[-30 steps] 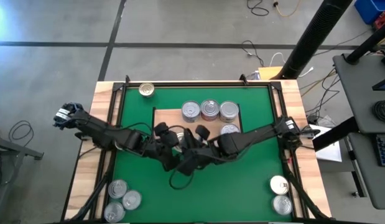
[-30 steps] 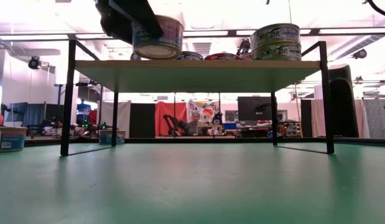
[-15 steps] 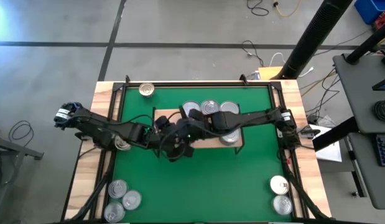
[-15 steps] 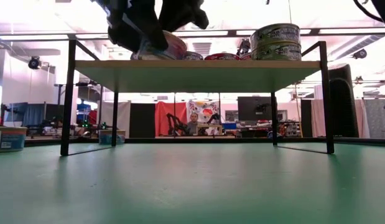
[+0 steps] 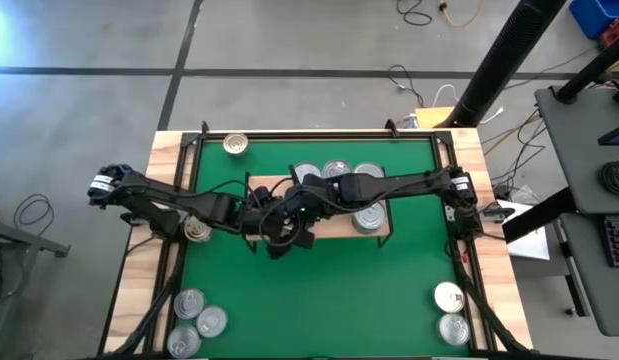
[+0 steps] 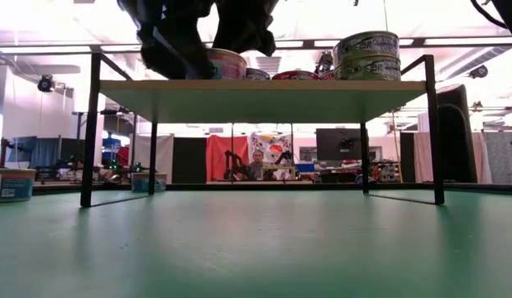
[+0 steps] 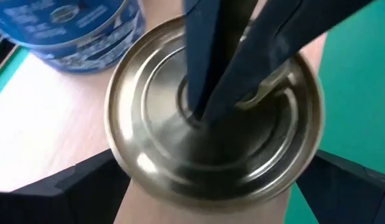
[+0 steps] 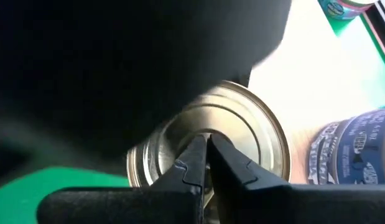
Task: Stack canned seafood by type on shelf
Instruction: Put the middle right blue and pink tuna can on the shelf
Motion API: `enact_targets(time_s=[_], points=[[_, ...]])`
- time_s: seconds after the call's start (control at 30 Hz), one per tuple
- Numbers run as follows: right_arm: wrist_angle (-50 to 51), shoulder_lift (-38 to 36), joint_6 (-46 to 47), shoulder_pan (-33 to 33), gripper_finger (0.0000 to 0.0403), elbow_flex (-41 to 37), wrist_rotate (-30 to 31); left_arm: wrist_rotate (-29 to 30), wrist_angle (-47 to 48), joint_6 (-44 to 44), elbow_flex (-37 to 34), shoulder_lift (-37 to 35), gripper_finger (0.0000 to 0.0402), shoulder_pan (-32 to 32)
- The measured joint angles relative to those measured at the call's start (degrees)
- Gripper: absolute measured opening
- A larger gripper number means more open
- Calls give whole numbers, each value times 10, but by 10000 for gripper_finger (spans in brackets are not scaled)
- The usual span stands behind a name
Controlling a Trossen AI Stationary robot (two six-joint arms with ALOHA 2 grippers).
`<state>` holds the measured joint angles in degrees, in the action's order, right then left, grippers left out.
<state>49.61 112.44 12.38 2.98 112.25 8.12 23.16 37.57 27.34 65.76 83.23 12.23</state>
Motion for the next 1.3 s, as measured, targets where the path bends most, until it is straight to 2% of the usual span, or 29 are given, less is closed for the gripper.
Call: enact_targets(time_s=[0.23,0.47,0.67,0.87,1.0,1.13,1.23,1.3], points=[[-28,-1,8,0,12,-19,-3,-7,39,8,2,-35,400,2],[-76,4,12,1,12,-8,-8,-17,53,35,2,-103,397,11],[-75,6,10,-2,12,28,-7,-15,50,37,3,-151,359,16],[-68,5,0,-2,12,65,-1,-12,36,-6,3,-158,287,24],[-13,-13,-4,2,12,98,40,-13,21,-30,3,-140,223,40],[38,-42,-3,22,12,120,95,-17,12,-33,3,-122,131,43],[65,-65,15,46,12,126,131,-22,7,-48,2,-113,41,43],[79,-82,28,62,12,127,154,-22,4,-57,2,-110,12,40]])
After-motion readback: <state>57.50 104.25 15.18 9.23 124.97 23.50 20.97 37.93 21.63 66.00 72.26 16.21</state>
